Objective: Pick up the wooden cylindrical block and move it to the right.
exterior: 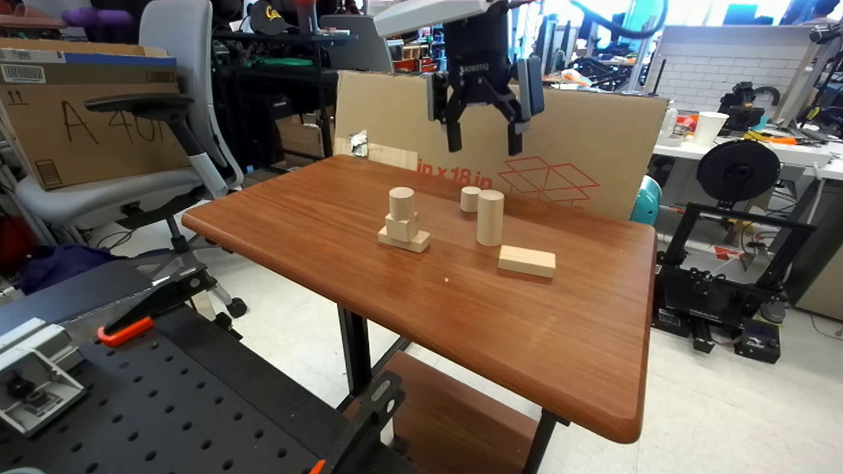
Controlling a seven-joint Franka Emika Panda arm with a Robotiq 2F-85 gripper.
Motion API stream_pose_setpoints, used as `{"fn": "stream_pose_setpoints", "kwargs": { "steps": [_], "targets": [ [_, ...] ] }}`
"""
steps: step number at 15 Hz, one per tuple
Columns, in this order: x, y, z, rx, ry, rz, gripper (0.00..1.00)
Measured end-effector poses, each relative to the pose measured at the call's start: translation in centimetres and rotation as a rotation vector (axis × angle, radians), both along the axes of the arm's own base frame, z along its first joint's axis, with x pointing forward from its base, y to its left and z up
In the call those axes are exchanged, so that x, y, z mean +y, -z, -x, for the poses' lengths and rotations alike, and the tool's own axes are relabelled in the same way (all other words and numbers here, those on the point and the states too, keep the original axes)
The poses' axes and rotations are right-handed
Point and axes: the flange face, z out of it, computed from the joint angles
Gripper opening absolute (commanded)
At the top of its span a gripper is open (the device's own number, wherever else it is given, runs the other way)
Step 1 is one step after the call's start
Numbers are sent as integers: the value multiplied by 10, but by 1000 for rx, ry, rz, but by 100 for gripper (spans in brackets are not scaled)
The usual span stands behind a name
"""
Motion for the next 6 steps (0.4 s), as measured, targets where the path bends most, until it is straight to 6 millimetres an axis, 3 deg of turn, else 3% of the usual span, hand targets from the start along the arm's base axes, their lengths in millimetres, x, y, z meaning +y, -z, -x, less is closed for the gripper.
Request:
{"fn": "stream_pose_setpoints", "kwargs": {
  "steps": [4,6],
  "targets": [
    [24,-45,2,-14,-2,-33,100],
    [27,-52,3,-17,-3,-38,100]
  ]
}}
